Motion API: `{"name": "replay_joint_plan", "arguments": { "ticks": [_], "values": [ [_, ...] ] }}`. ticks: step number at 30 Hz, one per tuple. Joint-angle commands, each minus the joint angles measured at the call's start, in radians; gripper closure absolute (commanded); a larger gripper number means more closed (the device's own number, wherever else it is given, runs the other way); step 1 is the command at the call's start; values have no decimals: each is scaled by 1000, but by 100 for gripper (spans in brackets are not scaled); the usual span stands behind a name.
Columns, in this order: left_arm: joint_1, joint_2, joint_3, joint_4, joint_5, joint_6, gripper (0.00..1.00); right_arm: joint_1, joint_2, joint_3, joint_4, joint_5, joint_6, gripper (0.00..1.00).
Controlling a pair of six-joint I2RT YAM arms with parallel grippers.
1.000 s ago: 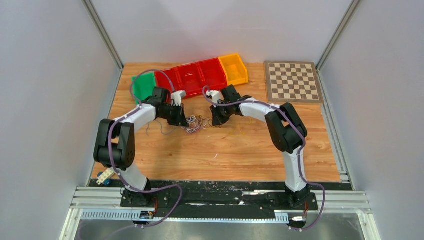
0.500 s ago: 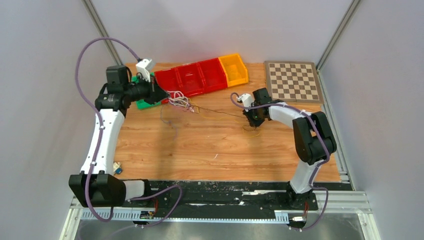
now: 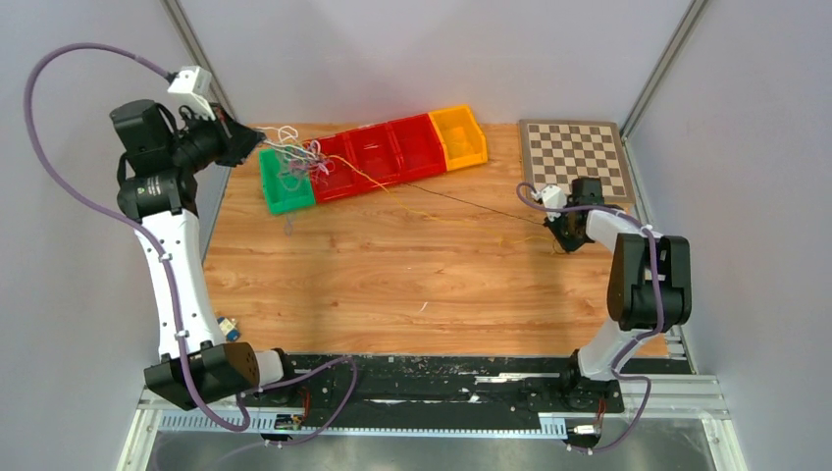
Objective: Untangle the cables
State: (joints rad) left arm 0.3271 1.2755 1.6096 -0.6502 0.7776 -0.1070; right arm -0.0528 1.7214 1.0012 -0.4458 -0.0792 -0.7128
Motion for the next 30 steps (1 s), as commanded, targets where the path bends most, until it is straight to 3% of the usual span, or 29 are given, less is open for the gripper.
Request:
{"name": "replay_joint_plan", "arguments": {
  "ticks": [1, 4, 7, 10, 11, 12, 13, 14, 15, 17, 20, 24, 30],
  "values": [
    [88, 31, 94, 88, -26, -60, 100, -94, -12, -50, -24, 79, -102, 100],
    [96, 45, 139, 88, 33, -66, 100, -129, -27, -65, -25, 66, -128, 100],
    [79, 47, 140, 96, 228, -116, 100, -131, -88, -75, -62, -14, -161, 100],
    [6, 25, 118, 23, 322, -69, 100, -129, -140, 0, -265, -210, -195, 100],
    [-62, -2, 102, -13, 324, -38, 100, -125, -150, 50, -348, -283, -194, 91],
    [-103, -18, 41, -16, 322, -35, 100, -119, -160, 102, -429, -376, -189, 70],
    [-182, -55, 3, 0, 306, -45, 100, -110, -176, 154, -480, -462, -173, 41],
    [-268, -74, -93, 17, 288, -59, 100, -95, -193, 197, -509, -536, -141, 23],
    [-314, -111, -152, 83, 259, -108, 100, -79, -213, 242, -529, -614, -107, 12],
    [-436, -148, -344, 193, 222, -172, 100, -28, -252, 317, -530, -756, -38, 1],
    [-588, -147, -437, 321, 185, -250, 100, 100, -300, 385, -440, -888, 143, 0],
    [-664, -94, -454, 467, 215, -377, 100, 287, -351, 367, -218, -944, 363, 0],
    [-717, -41, -444, 552, 265, -454, 100, 524, -383, 238, 194, -826, 565, 0]
  ]
}}
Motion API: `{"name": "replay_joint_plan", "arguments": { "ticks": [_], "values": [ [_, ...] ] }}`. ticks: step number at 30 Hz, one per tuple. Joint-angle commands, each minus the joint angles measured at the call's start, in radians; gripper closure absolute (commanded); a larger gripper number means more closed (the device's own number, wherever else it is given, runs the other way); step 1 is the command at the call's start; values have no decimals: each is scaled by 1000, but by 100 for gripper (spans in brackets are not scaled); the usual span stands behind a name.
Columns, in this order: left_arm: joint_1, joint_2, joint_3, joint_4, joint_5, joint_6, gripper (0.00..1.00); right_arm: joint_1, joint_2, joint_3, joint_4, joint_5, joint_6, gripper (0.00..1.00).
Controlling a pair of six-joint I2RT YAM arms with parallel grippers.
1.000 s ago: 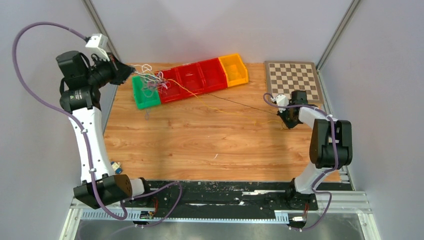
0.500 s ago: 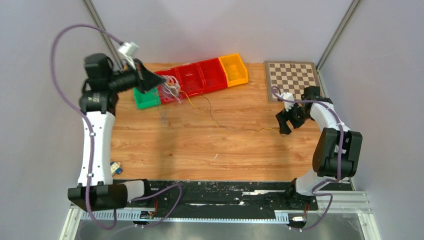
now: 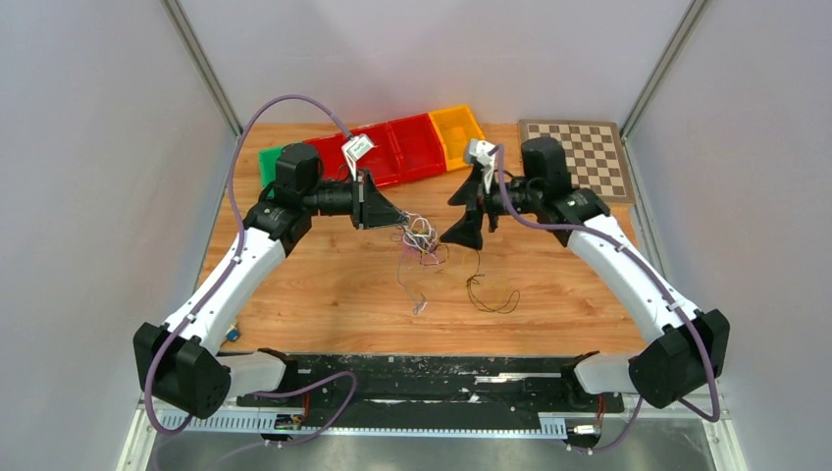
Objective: Untangle the cables
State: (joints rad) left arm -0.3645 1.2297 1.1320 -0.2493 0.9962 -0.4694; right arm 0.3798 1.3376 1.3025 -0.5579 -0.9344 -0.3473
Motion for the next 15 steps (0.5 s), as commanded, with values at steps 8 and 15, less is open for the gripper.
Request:
{"name": "replay_joint_plan", "arguments": {
  "ticks": [8, 15],
  "values": [
    [-31, 5, 43, 168, 55, -108, 100, 217, 119, -81, 473, 156, 260, 21],
    [12, -29, 83, 44, 49, -17, 100, 232, 122, -154, 435, 175, 194, 100]
  ]
}}
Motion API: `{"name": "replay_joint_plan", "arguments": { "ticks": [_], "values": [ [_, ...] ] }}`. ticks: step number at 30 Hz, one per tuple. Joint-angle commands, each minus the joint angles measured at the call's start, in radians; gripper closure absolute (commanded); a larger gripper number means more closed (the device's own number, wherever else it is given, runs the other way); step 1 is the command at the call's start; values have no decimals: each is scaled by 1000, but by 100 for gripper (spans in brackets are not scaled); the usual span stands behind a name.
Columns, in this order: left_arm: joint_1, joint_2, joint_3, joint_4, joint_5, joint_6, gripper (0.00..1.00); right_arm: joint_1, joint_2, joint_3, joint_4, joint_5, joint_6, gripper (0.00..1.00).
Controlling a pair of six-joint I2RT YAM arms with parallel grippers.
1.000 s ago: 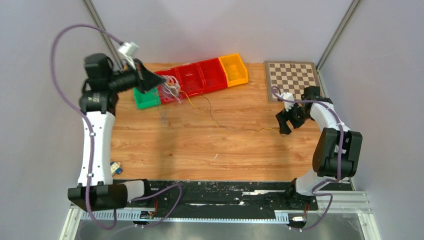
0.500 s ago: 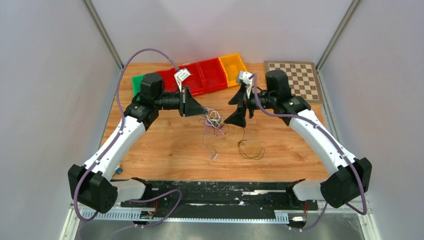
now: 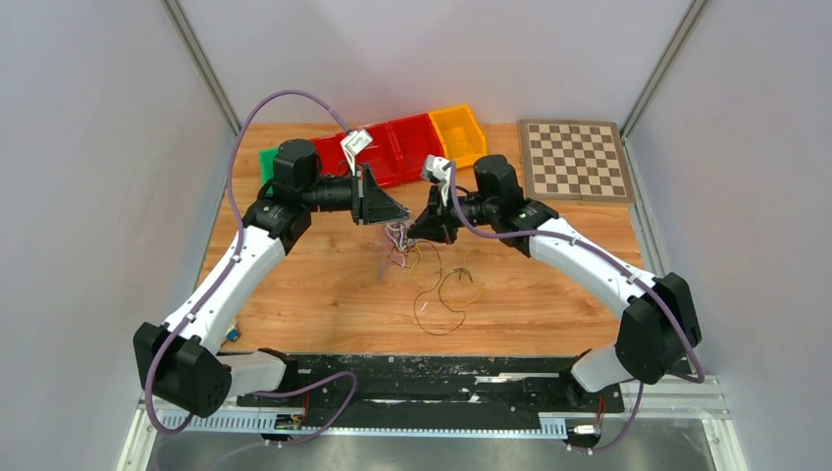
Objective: Untangle the cables
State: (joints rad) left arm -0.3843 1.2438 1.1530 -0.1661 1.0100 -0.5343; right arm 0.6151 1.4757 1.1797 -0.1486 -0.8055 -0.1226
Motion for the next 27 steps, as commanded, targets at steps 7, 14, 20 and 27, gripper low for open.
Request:
{"name": "replay_joint_plan", "arguments": {
  "ticks": [7, 14, 20, 27],
  "values": [
    [125, -99, 82, -177, 42, 181, 100, -28, -68, -76, -28, 170, -90, 100],
    [278, -94, 182, -349, 43, 286, 100, -93, -62, -160, -173, 470, -271, 100],
    [399, -91, 321, -433, 35, 354, 100, -261, -80, -284, -213, 583, -395, 100],
    [443, -85, 402, -448, 64, 360, 100, -452, -50, -228, -323, 460, -456, 100]
  ]
}}
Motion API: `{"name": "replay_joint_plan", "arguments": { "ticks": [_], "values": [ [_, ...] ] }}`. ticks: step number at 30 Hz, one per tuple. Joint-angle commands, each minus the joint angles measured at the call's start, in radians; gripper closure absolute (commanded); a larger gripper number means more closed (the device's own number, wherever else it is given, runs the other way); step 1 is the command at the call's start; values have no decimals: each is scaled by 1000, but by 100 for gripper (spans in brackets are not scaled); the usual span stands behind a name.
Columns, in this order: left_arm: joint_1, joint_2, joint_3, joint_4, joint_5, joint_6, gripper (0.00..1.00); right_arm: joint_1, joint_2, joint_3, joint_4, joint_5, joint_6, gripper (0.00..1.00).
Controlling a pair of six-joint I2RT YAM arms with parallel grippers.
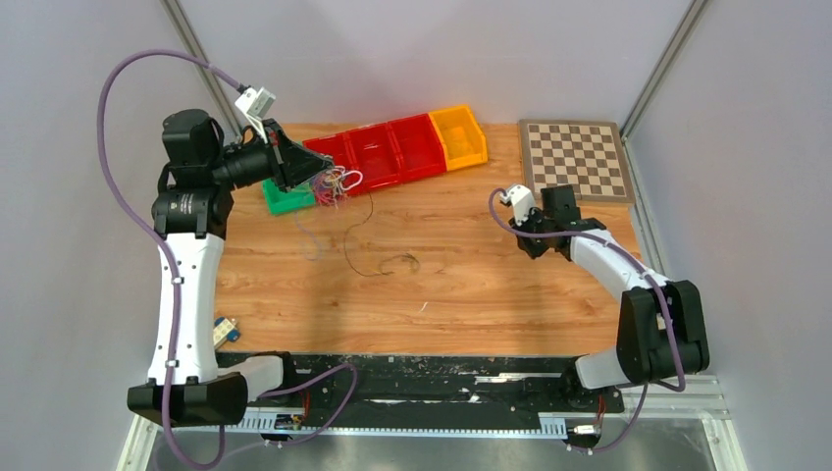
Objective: Untangle the cables
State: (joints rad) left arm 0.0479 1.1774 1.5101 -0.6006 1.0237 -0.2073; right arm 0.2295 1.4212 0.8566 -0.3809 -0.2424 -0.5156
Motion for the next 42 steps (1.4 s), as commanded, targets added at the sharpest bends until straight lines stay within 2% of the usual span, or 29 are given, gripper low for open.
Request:
{"name": "replay_joint_plan", "arguments": {
  "ticks": [1, 2, 4, 5, 7, 11, 13, 18, 22, 23, 24, 25, 26, 27, 28, 29, 30, 31, 32, 33, 34, 35, 36, 38, 39, 42],
  "values": [
    [10, -18, 31, -7, 61, 26, 100, -74, 8, 151, -150, -196, -46, 98],
    [8, -19, 22, 14, 80, 5, 100, -73, 8, 205, -191, -285, -17, 80],
    [-7, -24, -17, 45, 99, -24, 100, -57, -3, 301, -224, -431, 86, 32],
    [-27, -26, -38, 54, 100, -32, 100, -34, -12, 343, -199, -477, 145, 17],
    [-59, -36, -71, 98, 102, -62, 100, 23, -20, 412, -133, -537, 261, 2],
    [-132, -46, -148, 269, 118, -234, 100, 177, -26, 476, 64, -573, 412, 0],
    [-173, -38, -162, 327, 122, -269, 100, 268, -24, 471, 174, -578, 458, 0],
    [-226, -22, -201, 427, 125, -352, 100, 421, 61, 493, 314, -538, 446, 0],
    [-238, -10, -207, 458, 132, -385, 100, 477, 157, 525, 367, -440, 449, 0],
    [-240, -8, -207, 465, 133, -394, 100, 481, 176, 524, 399, -424, 452, 2],
    [-240, -7, -209, 468, 134, -400, 100, 482, 192, 526, 420, -421, 454, 11],
    [-240, -5, -208, 472, 137, -406, 100, 482, 204, 534, 425, -422, 449, 38],
    [-237, -5, -206, 470, 137, -405, 100, 482, 212, 533, 423, -423, 441, 70],
    [-232, -5, -201, 453, 133, -395, 100, 478, 211, 528, 421, -425, 432, 94],
    [-210, -6, -194, 444, 131, -384, 100, 473, 201, 514, 421, -426, 427, 99],
    [-194, -9, -192, 432, 129, -380, 99, 466, 187, 501, 421, -440, 423, 100],
    [-152, -11, -190, 420, 129, -362, 93, 453, 173, 490, 419, -475, 423, 100],
    [-128, -15, -185, 406, 134, -342, 73, 441, 156, 482, 419, -502, 434, 100],
    [-82, -16, -176, 321, 133, -236, 61, 433, 142, 476, 419, -532, 447, 100],
    [-68, -17, -141, 250, 123, -149, 46, 425, 122, 471, 419, -556, 458, 100],
    [-46, -18, -121, 59, 80, 84, 34, 419, 106, 467, 419, -574, 465, 100],
    [-39, -20, -98, -36, 51, 199, 28, 415, 91, 462, 419, -593, 472, 100],
    [-33, -24, -100, -171, 0, 400, 21, 414, 77, 458, 419, -612, 476, 100],
    [-31, -43, -140, -259, -31, 566, 17, 411, 57, 450, 418, -653, 484, 100],
    [-32, -56, -172, -268, -25, 596, 17, 412, 50, 445, 418, -668, 488, 100],
    [-74, -80, -216, -173, -8, 544, 17, 413, 42, 436, 410, -689, 494, 100]
  ]
}}
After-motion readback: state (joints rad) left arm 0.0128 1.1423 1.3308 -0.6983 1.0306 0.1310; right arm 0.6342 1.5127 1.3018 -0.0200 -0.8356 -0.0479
